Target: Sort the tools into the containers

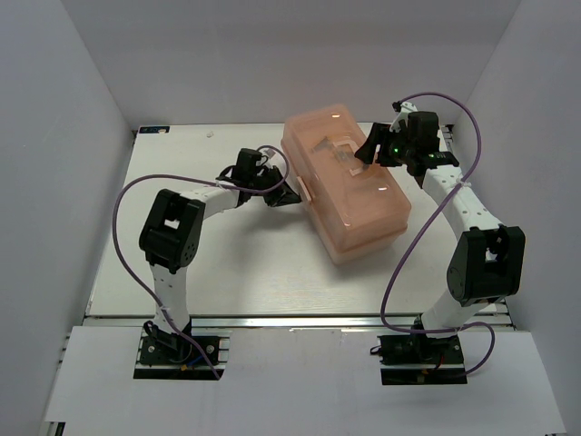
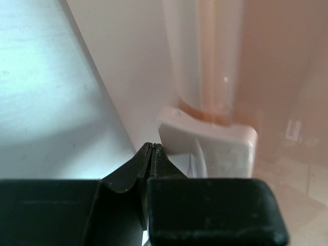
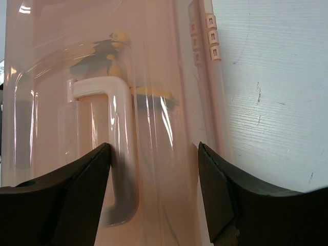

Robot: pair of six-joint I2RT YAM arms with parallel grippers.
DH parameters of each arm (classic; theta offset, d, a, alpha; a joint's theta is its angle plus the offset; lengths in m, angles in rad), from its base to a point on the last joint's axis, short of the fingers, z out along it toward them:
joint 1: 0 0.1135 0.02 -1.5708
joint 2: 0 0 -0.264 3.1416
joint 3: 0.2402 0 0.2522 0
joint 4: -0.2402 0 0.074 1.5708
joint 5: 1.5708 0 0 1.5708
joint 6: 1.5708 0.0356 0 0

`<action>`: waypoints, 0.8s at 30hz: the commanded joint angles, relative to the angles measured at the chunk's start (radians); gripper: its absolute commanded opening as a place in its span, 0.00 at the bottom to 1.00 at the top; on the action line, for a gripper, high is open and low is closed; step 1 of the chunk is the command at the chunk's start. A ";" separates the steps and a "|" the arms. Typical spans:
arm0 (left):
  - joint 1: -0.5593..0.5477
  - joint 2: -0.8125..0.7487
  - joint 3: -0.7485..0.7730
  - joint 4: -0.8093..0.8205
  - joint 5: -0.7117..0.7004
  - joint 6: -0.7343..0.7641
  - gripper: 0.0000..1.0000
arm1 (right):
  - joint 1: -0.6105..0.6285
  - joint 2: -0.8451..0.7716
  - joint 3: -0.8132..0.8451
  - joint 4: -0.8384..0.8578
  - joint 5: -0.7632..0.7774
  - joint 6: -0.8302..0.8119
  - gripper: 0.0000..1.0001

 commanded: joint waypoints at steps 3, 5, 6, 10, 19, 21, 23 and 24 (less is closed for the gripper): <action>-0.037 0.005 0.093 0.058 0.013 -0.017 0.14 | 0.015 0.115 -0.094 -0.272 0.104 0.014 0.29; -0.039 0.008 0.102 0.072 0.016 -0.032 0.14 | 0.016 0.115 -0.096 -0.273 0.104 0.014 0.29; -0.039 0.011 0.113 0.077 0.016 -0.038 0.14 | 0.016 0.115 -0.097 -0.273 0.104 0.016 0.29; -0.043 0.016 0.148 0.084 0.015 -0.057 0.14 | 0.018 0.115 -0.103 -0.272 0.099 0.019 0.30; -0.060 0.028 0.239 0.035 -0.008 -0.086 0.11 | 0.024 0.112 -0.111 -0.272 0.101 0.022 0.29; -0.071 0.039 0.260 0.029 -0.016 -0.096 0.10 | 0.029 0.112 -0.117 -0.270 0.099 0.022 0.29; -0.086 0.049 0.303 -0.035 -0.030 -0.097 0.10 | 0.035 0.112 -0.122 -0.269 0.099 0.025 0.29; -0.092 0.062 0.314 -0.052 -0.032 -0.098 0.10 | 0.036 0.110 -0.123 -0.267 0.099 0.023 0.29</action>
